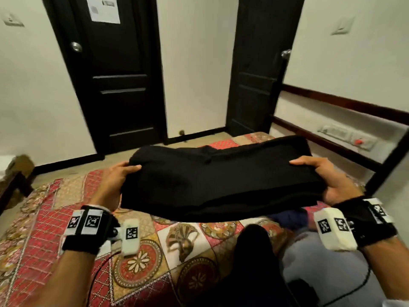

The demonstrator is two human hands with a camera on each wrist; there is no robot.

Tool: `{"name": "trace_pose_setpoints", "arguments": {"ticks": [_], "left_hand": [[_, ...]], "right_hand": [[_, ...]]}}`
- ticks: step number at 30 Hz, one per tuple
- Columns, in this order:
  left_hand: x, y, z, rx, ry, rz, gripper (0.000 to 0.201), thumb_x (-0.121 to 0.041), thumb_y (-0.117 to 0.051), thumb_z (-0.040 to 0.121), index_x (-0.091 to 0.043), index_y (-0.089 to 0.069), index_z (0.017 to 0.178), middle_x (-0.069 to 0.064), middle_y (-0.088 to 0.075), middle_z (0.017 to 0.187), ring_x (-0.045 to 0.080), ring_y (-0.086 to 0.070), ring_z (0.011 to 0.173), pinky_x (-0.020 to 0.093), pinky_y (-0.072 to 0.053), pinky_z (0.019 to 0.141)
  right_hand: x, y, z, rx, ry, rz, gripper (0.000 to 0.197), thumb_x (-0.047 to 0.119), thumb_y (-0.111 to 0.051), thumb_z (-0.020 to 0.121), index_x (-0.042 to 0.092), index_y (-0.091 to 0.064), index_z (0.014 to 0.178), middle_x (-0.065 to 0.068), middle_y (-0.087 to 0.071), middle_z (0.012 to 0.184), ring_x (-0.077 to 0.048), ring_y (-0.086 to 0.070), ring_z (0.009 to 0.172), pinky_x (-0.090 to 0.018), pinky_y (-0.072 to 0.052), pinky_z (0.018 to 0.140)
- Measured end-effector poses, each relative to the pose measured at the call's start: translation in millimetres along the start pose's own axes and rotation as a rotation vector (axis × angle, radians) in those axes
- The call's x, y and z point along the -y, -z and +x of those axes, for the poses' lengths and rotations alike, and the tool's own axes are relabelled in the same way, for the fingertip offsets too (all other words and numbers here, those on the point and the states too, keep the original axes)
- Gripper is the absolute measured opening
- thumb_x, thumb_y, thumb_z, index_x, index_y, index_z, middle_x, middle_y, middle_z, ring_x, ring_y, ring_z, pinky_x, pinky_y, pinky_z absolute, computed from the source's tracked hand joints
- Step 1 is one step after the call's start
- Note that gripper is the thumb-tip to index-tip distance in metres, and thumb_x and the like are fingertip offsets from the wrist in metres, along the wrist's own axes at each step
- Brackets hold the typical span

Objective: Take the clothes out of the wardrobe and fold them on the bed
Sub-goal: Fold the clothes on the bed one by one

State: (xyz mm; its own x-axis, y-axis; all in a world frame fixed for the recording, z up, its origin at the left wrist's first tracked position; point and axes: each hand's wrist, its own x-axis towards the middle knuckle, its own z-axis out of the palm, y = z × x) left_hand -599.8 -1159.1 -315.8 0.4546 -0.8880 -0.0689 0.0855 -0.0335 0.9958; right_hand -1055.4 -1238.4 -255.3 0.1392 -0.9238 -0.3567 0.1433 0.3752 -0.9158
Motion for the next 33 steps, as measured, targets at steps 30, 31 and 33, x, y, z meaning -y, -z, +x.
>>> {"name": "trace_pose_setpoints", "arguments": {"ticks": [30,31,33], "left_hand": [[240.6,-500.1,-133.1,0.945,0.144,1.001,0.008,-0.012,-0.062,0.087,-0.01,-0.06,0.079,0.013,-0.06,0.081,0.035,-0.066,0.089,0.038,-0.049,0.074],[250.1,-502.4,-132.4,0.951,0.16,1.038,0.01,-0.012,-0.06,0.09,-0.009,-0.057,0.081,0.014,-0.058,0.082,0.034,-0.064,0.086,0.037,-0.046,0.072],[271.0,-508.9,-127.6,0.971,0.206,1.089,0.013,-0.014,-0.057,0.093,-0.008,-0.053,0.083,0.014,-0.055,0.084,0.032,-0.059,0.081,0.036,-0.044,0.072]], "right_hand": [[-238.5,313.1,-155.7,-0.783,-0.332,0.094,0.015,0.003,-0.061,0.076,0.014,-0.07,0.073,-0.008,-0.072,0.076,-0.022,-0.067,0.066,-0.032,-0.049,0.064],[-248.5,311.7,-143.0,-0.791,-0.355,0.092,0.014,0.004,-0.062,0.072,0.016,-0.069,0.068,-0.005,-0.069,0.073,-0.021,-0.066,0.066,-0.031,-0.048,0.063],[-277.1,314.8,-113.1,-0.771,-0.42,0.102,0.012,0.007,-0.062,0.066,0.018,-0.067,0.064,-0.004,-0.068,0.071,-0.023,-0.065,0.069,-0.032,-0.046,0.063]]}}
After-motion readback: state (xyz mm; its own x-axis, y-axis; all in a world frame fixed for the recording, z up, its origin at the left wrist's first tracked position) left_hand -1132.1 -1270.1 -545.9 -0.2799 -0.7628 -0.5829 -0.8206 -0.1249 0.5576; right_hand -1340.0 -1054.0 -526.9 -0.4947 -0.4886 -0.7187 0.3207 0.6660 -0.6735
